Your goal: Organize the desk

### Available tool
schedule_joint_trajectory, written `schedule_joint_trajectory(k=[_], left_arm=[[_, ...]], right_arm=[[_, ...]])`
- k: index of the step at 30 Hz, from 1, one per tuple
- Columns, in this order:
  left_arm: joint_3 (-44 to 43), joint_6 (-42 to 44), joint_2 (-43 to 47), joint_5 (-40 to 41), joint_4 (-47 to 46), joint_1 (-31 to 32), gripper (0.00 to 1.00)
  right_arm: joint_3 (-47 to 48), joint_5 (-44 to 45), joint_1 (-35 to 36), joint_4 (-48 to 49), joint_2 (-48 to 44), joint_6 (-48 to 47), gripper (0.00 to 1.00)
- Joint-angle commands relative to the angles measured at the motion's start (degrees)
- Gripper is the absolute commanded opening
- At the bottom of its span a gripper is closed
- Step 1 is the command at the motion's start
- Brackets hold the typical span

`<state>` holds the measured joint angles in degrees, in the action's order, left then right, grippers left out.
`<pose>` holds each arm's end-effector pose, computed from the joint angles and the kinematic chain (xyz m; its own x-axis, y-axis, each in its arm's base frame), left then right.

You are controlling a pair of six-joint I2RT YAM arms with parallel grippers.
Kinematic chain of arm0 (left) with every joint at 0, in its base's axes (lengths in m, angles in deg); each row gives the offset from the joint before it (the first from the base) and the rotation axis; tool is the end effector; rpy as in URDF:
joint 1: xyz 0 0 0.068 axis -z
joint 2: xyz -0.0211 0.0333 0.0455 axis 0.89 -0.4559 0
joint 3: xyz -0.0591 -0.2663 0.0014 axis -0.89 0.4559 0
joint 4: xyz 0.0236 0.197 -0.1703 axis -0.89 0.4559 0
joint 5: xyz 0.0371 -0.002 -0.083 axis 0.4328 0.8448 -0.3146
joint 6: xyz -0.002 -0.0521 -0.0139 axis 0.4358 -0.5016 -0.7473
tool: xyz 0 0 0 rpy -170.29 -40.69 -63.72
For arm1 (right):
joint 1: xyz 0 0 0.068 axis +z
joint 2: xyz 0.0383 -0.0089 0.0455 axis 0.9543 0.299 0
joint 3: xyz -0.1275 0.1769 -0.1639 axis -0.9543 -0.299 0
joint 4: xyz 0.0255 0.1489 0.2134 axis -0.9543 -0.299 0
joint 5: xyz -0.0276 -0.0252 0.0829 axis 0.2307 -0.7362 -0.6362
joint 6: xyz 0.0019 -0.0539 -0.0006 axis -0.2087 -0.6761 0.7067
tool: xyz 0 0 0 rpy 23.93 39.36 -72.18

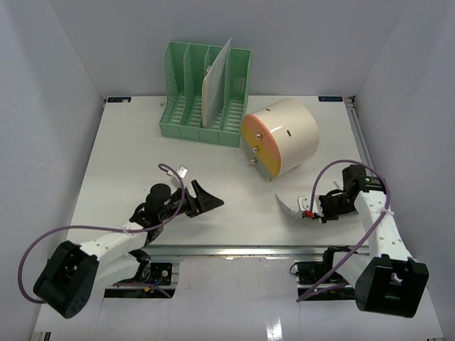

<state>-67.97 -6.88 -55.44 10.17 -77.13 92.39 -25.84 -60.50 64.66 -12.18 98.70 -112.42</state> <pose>0.1572 -0.1081 0.1720 -0.8423 -0.3800 -0.3824 0.2058 0.4289 -0.8796 0.1496 0.0008 0.2303 0.3049 -0.7914 -0.5299 -0.9428 -0.1719 -0.2857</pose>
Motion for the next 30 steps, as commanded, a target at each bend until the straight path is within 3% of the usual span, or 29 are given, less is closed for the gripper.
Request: schedule_joint_trajectory(k=[1,7,15,18,21,25,27,30], left_arm=[[-6.04,0.48,-5.55,5.94,-6.01,5.65,0.98],[-11.08,-0.27,-13.5,11.52,-6.58,10.06,0.98],[-14.94,-2.13,-15.54,17.85,0.69,14.64,0.98],[-14.93,5.64,-12.61,18.3,2.32,14.9,0.98],[-11.08,19.57,-5.98,20.32,-1.77,14.96,0.98],[1.46,39.75,8.31,18.91,-19.91,14.96,0.98],[3.38,46.83,12.37,17.71,-19.12,14.95,0.98],[2.85,59.34,13.23,9.82,-15.73,14.79,0.98]], right_arm=[[2.98,-5.72,7.59,-5.01,-2.4,-1.11,0.08],[9.81,-14.93,21.92,-2.98,0.88,8.84,0.08],[11.79,-17.89,33.68,12.58,2.29,25.04,0.08],[12.41,-18.37,35.58,15.56,3.06,28.12,0.08],[13.25,-18.66,36.07,16.43,3.22,29.21,0.08],[14.05,-18.98,36.07,17.32,2.24,30.86,0.08],[14.46,-19.38,36.17,17.4,1.84,31.39,0.08],[15.8,-21.1,36.42,17.4,1.46,33.13,0.08]])
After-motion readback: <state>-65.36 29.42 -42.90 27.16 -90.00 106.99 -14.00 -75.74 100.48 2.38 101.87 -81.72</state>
